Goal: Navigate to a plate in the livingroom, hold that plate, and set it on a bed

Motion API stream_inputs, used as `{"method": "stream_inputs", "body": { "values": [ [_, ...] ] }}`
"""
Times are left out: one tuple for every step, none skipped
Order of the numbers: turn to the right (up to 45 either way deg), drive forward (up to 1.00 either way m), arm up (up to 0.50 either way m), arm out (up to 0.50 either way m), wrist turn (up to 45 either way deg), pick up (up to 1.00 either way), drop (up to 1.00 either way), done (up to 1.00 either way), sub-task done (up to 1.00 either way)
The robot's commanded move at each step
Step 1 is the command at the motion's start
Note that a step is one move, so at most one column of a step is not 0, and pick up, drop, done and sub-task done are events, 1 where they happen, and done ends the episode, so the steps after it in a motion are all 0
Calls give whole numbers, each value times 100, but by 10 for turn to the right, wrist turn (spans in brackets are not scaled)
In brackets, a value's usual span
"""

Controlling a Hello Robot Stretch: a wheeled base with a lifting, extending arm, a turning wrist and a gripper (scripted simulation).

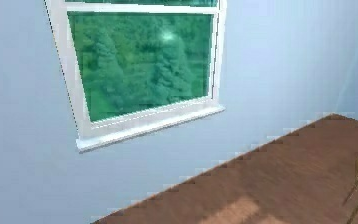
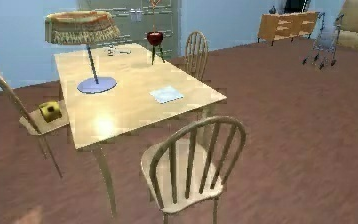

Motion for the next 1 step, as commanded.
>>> {"method": "stream_inputs", "body": {
  "values": [
    [450,0,0,0,0,0,0,0,0]
  ]
}}
